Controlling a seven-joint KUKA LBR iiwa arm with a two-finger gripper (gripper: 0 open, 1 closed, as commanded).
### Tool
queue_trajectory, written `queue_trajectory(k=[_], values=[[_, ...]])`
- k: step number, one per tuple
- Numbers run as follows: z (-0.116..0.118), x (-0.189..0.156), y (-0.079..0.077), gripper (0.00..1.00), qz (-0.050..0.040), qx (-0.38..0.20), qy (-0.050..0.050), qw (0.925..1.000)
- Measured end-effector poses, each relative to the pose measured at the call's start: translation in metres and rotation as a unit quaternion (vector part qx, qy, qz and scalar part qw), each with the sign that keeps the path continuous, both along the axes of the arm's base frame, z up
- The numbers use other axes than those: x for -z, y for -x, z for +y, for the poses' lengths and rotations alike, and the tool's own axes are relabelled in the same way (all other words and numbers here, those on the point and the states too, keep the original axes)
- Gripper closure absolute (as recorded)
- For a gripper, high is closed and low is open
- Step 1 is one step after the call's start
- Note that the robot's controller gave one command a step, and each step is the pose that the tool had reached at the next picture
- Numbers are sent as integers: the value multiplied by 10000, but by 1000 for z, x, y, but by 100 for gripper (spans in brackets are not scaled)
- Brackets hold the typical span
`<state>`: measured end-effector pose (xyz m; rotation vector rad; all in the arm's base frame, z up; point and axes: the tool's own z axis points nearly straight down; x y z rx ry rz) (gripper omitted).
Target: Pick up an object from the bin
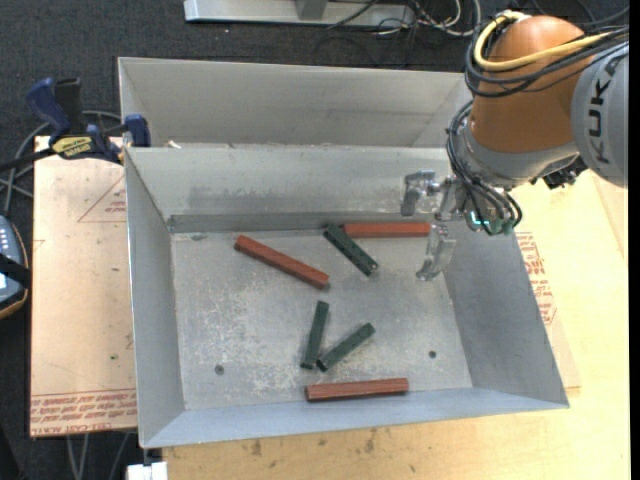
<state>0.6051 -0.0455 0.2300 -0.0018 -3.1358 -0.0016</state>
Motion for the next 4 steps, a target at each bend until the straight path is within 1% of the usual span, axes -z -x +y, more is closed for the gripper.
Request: queue_trajectory(k=[1, 2, 3, 4], values=[[50, 97, 2, 0, 1, 916, -4, 9958], [97, 160, 86, 0, -31, -1189, -7, 9929], [96, 159, 85, 100, -42, -1183, -3, 9930], [105, -4, 77, 100, -90, -1154, -2, 9933]])
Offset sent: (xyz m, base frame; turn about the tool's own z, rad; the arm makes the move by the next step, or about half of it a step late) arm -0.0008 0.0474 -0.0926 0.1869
